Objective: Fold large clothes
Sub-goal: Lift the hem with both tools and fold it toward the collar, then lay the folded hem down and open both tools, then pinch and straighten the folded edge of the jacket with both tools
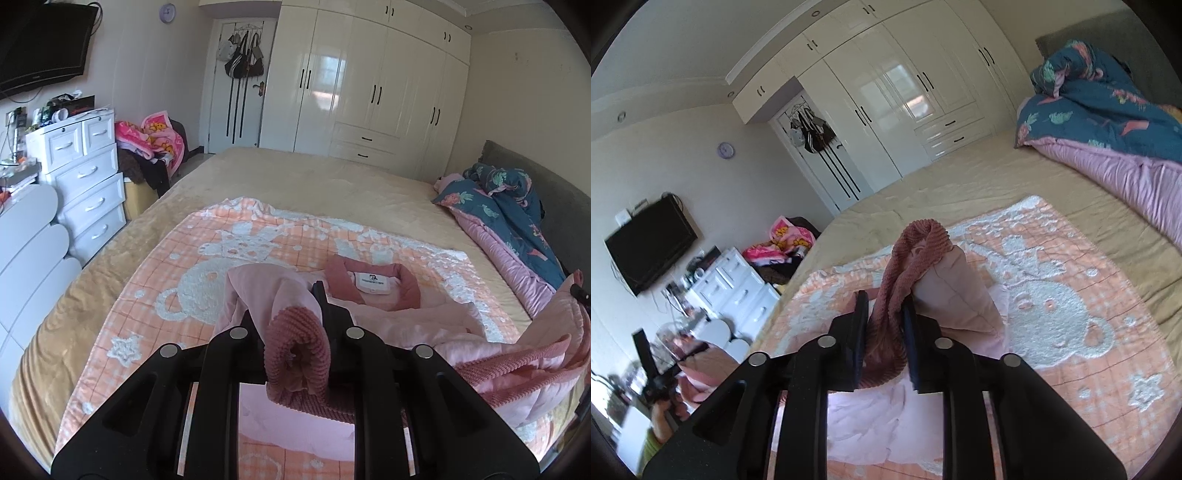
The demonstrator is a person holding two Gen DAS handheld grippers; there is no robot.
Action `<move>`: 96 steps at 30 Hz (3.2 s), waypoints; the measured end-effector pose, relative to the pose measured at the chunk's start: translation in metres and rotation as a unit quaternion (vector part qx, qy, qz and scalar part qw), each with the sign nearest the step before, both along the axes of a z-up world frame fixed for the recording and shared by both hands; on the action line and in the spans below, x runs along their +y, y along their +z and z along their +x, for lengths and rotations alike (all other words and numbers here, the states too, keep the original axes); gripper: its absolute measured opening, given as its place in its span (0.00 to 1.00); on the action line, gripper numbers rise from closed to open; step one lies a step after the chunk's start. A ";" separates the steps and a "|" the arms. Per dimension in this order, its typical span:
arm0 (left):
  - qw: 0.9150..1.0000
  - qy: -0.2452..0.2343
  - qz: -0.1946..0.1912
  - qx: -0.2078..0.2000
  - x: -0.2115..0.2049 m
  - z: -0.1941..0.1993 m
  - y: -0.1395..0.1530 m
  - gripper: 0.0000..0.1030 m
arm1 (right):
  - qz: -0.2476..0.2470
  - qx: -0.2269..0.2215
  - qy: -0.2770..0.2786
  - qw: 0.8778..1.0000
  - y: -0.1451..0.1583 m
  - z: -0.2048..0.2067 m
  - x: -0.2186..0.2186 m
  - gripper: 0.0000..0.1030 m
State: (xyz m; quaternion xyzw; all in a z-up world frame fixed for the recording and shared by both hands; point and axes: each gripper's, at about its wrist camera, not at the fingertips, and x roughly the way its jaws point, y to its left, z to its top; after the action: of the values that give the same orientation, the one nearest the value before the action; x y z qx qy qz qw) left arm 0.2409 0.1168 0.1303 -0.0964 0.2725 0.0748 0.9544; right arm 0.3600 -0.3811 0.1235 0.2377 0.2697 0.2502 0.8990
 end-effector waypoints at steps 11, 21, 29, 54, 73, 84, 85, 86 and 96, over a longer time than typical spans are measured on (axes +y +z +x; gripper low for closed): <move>1.000 0.006 -0.002 0.011 0.002 0.026 -0.009 0.10 | 0.026 -0.052 -0.007 0.998 0.012 -0.006 -0.010 0.59; 1.000 0.013 0.007 0.021 0.003 0.047 -0.020 0.10 | -0.083 -0.102 0.054 0.990 -0.013 -0.030 0.036 0.80; 0.999 0.021 0.011 0.033 0.006 0.060 -0.032 0.14 | -0.125 -0.013 0.088 0.988 -0.080 -0.011 0.080 0.81; 0.998 0.031 0.040 0.038 0.018 0.025 -0.047 0.88 | -0.171 0.027 0.002 0.985 -0.092 -0.021 0.038 0.94; 0.984 -0.022 -0.107 0.139 0.059 0.015 -0.156 0.90 | -0.222 0.099 -0.010 0.970 -0.141 0.025 0.020 0.94; 0.989 -0.016 -0.086 0.123 0.046 0.024 -0.146 0.21 | -0.224 0.085 0.018 0.971 -0.162 0.028 0.031 0.37; 0.989 -0.015 -0.085 0.116 0.045 0.024 -0.142 0.19 | -0.228 0.072 0.018 0.971 -0.157 0.024 0.034 0.28; 0.990 -0.014 -0.084 0.110 0.045 0.025 -0.137 0.17 | -0.234 0.057 0.015 0.970 -0.151 0.020 0.037 0.22; 0.994 0.017 -0.072 0.076 0.054 0.073 -0.097 0.14 | -0.210 0.024 -0.043 0.976 -0.093 0.074 0.039 0.10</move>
State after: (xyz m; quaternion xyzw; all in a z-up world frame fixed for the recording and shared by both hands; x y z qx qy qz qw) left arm 0.3136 0.1707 0.0328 -0.1640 0.3468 0.0784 0.9202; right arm 0.4341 -0.3420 0.0305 0.0608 0.3269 0.1430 0.9322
